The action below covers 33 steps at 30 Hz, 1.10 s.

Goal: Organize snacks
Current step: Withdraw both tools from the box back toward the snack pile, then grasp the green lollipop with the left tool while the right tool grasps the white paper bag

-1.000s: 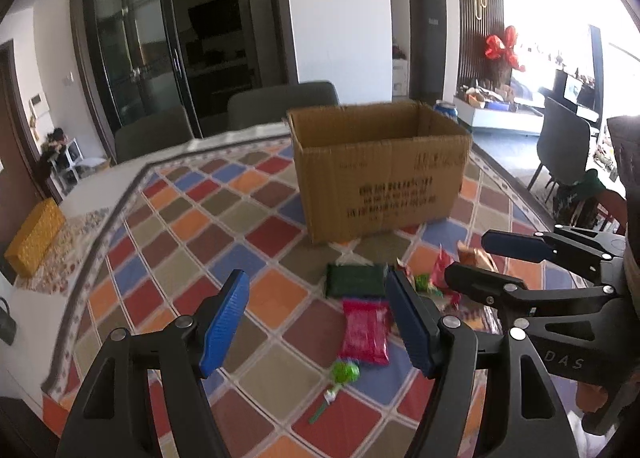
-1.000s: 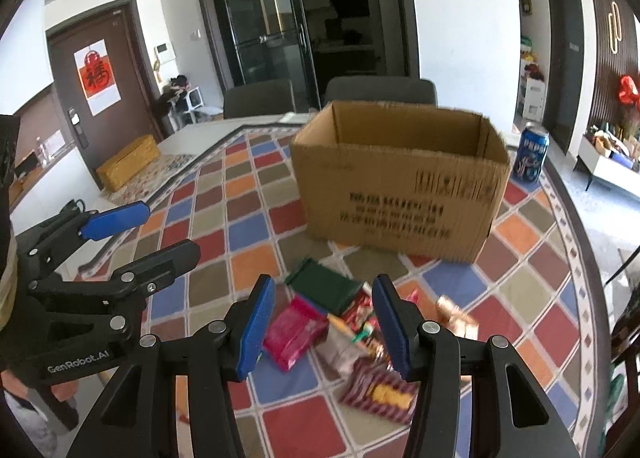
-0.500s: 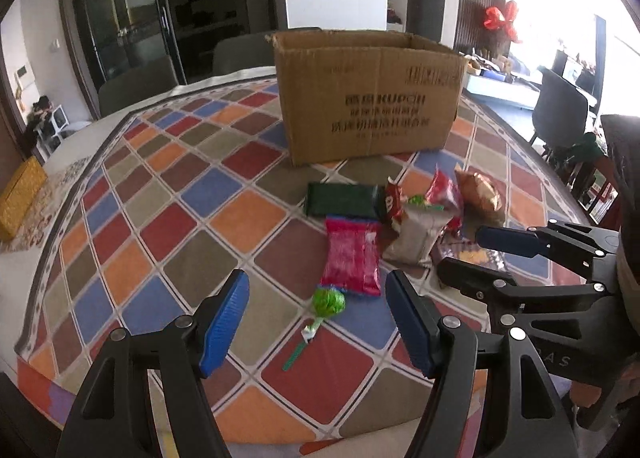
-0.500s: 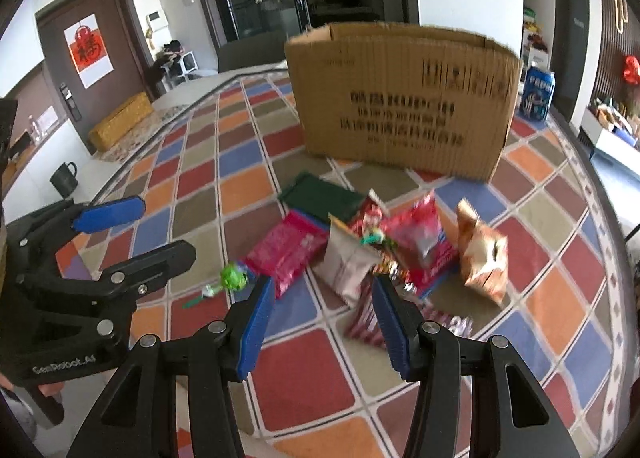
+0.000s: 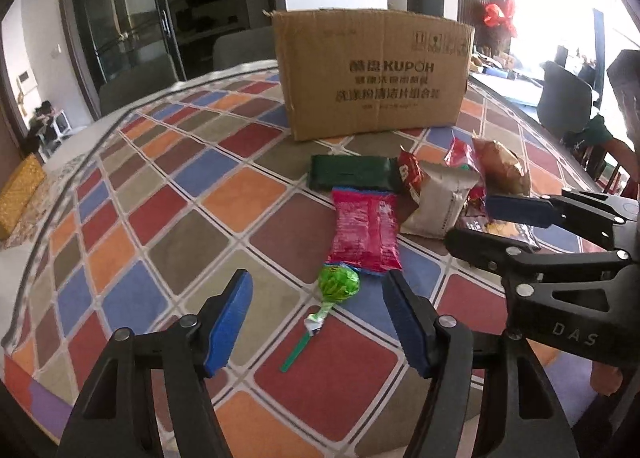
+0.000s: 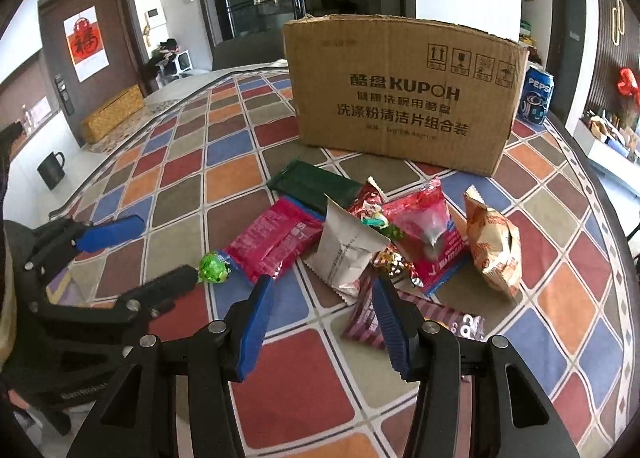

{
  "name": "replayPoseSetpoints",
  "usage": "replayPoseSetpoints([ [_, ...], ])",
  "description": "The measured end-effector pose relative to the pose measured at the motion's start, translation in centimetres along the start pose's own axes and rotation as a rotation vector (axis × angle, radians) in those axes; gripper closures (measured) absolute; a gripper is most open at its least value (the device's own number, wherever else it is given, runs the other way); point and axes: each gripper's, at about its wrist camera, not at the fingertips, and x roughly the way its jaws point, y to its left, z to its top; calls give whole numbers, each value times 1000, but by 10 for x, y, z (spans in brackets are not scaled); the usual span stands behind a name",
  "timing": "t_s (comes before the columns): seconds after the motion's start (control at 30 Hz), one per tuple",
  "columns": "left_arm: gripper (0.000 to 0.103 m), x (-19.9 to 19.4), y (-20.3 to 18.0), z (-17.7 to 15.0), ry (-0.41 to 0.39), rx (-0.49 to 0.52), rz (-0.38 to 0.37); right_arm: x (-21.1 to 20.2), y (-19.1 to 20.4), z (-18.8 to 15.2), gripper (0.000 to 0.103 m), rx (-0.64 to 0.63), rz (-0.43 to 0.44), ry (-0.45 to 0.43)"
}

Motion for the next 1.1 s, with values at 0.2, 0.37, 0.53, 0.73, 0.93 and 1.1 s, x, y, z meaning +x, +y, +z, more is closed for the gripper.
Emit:
replayPoseSetpoints([
  [0.2,45,15,5,3,26,-46,-36,15,-4,5,51,14,-7,26],
  [0.37,54,23,6,5,38,-63,-59,24,-6,11,52,34,2,39],
  [0.53,59,31,5,5,68,-89,-101,33,-7,17,55,54,4,48],
  [0.73,74,35,3,4,84,-99,-116,43,-6,20,61,58,24,70],
  [0.93,77,35,6,2,97,-118,-129,51,-5,21,69,68,28,81],
  [1.1,77,28,5,4,87,-127,-125,49,-4,20,71,57,31,82],
])
